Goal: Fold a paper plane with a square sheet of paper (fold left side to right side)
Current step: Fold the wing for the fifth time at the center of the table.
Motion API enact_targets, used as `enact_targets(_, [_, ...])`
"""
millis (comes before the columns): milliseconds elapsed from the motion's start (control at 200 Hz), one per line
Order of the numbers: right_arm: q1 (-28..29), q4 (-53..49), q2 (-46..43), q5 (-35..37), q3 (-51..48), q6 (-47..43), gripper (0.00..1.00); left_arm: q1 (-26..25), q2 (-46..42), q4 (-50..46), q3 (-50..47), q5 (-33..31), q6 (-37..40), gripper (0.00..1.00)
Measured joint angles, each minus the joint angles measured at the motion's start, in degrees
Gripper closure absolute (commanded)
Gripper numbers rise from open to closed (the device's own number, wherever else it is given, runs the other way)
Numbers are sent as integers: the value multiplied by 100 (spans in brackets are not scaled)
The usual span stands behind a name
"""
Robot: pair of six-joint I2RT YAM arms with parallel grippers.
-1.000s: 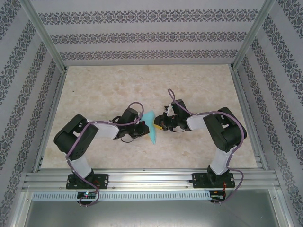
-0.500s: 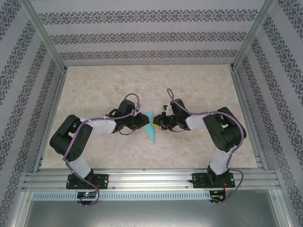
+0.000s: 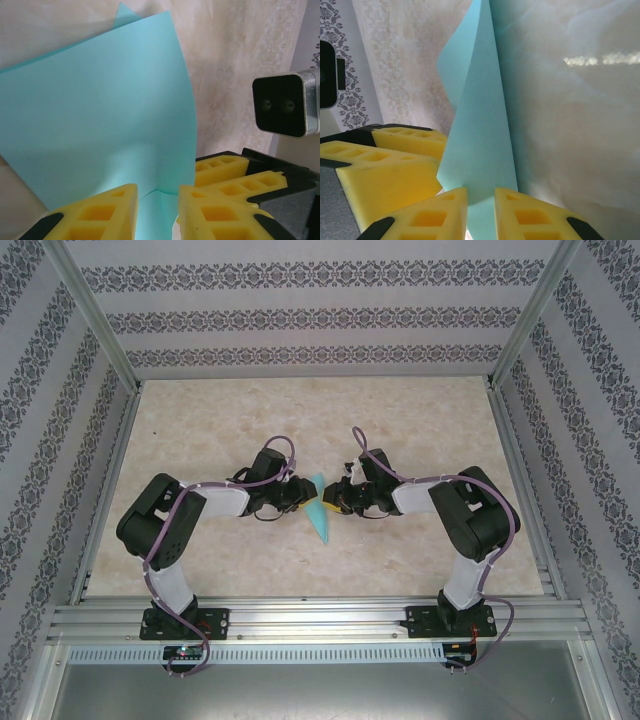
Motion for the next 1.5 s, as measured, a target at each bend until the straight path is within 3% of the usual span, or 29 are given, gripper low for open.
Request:
enact_targets(799, [37, -79, 50, 4, 55, -4, 78, 2, 44, 186, 52, 74, -83, 70])
enact_targets(1499, [74, -114, 59, 20, 63, -2, 78, 2, 142, 184, 170, 122, -79, 79])
